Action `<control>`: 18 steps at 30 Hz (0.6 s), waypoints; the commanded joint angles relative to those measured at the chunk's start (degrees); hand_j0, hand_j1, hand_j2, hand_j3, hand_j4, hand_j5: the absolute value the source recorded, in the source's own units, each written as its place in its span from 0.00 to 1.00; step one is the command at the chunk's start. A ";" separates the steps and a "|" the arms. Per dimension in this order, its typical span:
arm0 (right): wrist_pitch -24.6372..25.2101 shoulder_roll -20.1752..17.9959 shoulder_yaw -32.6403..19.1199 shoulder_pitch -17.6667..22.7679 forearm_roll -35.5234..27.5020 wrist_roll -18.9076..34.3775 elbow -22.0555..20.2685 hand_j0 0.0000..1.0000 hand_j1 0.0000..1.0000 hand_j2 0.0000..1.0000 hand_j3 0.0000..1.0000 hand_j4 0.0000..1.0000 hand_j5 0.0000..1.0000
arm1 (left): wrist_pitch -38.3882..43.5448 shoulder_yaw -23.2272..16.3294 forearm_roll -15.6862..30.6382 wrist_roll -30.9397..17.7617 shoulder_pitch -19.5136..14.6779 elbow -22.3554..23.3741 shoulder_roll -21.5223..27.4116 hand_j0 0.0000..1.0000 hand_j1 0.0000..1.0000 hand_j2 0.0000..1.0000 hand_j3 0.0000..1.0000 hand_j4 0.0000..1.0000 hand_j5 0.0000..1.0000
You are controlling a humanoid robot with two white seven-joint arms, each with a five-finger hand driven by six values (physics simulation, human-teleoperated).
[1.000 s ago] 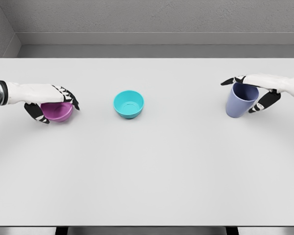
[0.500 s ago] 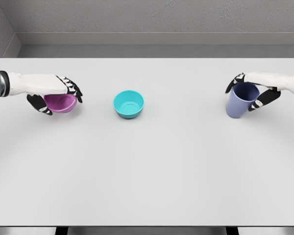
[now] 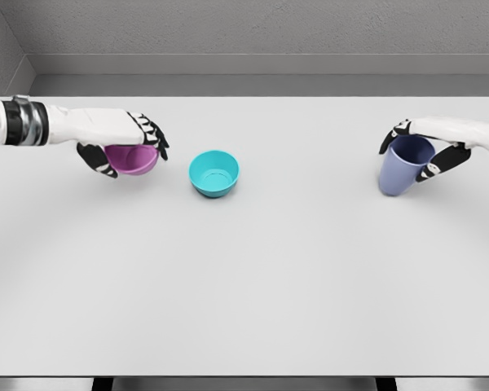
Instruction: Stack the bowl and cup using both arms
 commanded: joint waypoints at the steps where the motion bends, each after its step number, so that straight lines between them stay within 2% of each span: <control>1: 0.06 -0.27 -0.06 0.00 -0.34 -0.03 -0.21 0.62 0.62 0.62 0.62 0.62 0.62 | 0.17 0.02 -0.38 0.02 -0.09 -0.42 -1.13 0.76 0.76 0.76 0.76 0.76 0.76; 18: -0.03 -0.89 -0.06 -0.79 -0.43 -0.03 -3.81 0.62 0.62 0.62 0.62 0.62 0.62 | 0.17 -0.15 -2.85 0.02 -2.37 -0.51 -8.42 0.76 0.76 0.76 0.76 0.76 0.76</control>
